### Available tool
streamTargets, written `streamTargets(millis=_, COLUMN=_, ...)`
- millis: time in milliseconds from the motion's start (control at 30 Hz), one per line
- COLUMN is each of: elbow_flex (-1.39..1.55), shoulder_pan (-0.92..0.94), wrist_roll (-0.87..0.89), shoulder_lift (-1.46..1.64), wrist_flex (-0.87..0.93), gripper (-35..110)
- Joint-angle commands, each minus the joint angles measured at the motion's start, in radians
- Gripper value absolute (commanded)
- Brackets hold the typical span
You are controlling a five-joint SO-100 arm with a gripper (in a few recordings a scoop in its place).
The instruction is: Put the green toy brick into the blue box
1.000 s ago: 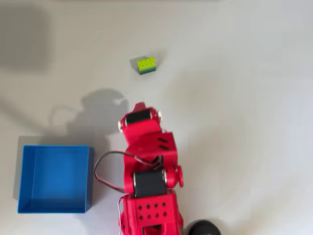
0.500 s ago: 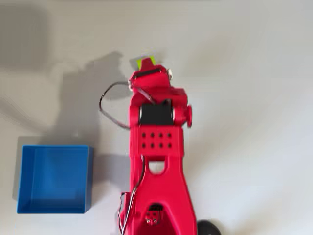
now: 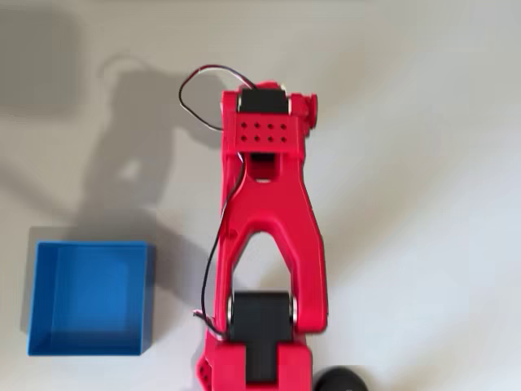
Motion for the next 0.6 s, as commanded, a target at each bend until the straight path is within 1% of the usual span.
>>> streamTargets(millis=0, elbow_flex=-0.149, shoulder_pan=0.002, wrist_roll=-0.002, shoulder_lift=-0.063, wrist_flex=0.023, gripper=30)
streamTargets(millis=467, elbow_flex=-0.396, shoulder_pan=-0.046, wrist_roll=0.055, shoulder_lift=-0.334, wrist_flex=0.061, gripper=22)
streamTargets(millis=533, elbow_flex=-0.419, shoulder_pan=-0.051, wrist_roll=0.067, shoulder_lift=-0.362, wrist_flex=0.06, gripper=18)
streamTargets(millis=567, elbow_flex=-0.431, shoulder_pan=-0.054, wrist_roll=0.078, shoulder_lift=-0.374, wrist_flex=0.06, gripper=13)
